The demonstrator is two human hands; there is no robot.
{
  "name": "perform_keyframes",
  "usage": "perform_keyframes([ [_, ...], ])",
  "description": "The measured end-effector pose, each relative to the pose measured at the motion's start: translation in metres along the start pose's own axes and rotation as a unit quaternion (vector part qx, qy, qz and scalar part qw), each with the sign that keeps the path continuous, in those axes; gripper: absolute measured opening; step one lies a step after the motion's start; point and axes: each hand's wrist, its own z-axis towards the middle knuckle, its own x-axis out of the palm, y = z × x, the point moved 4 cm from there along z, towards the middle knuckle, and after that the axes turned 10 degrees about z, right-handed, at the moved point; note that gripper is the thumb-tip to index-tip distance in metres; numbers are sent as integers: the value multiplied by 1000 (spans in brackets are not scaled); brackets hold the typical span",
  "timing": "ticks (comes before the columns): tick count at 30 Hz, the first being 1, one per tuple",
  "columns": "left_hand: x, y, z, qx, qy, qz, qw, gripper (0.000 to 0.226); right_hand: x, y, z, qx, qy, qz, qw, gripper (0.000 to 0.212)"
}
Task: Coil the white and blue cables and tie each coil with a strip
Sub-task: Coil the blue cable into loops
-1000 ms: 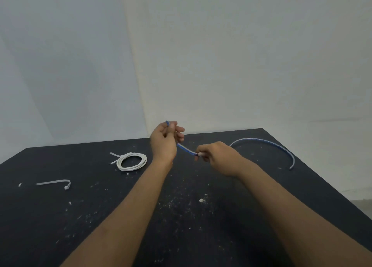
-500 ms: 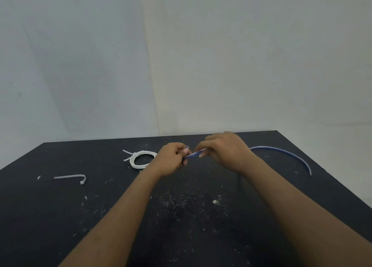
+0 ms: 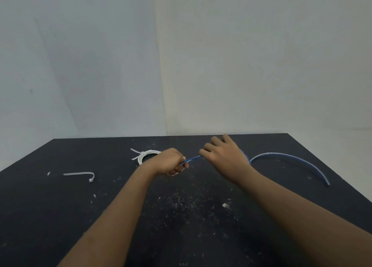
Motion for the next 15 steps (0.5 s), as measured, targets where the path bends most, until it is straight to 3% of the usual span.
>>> perform_keyframes([
  [4,-2,2,0,20,17,-55,998,33,2,-11,13,40,-36,101,993,23],
  [9,0,7,-3,70,20,-219,973,32,10,-22,22,77,-30,362,928,10],
  [15,10,9,-1,76,-59,-331,939,40,18,-6,32,47,-47,351,934,16],
])
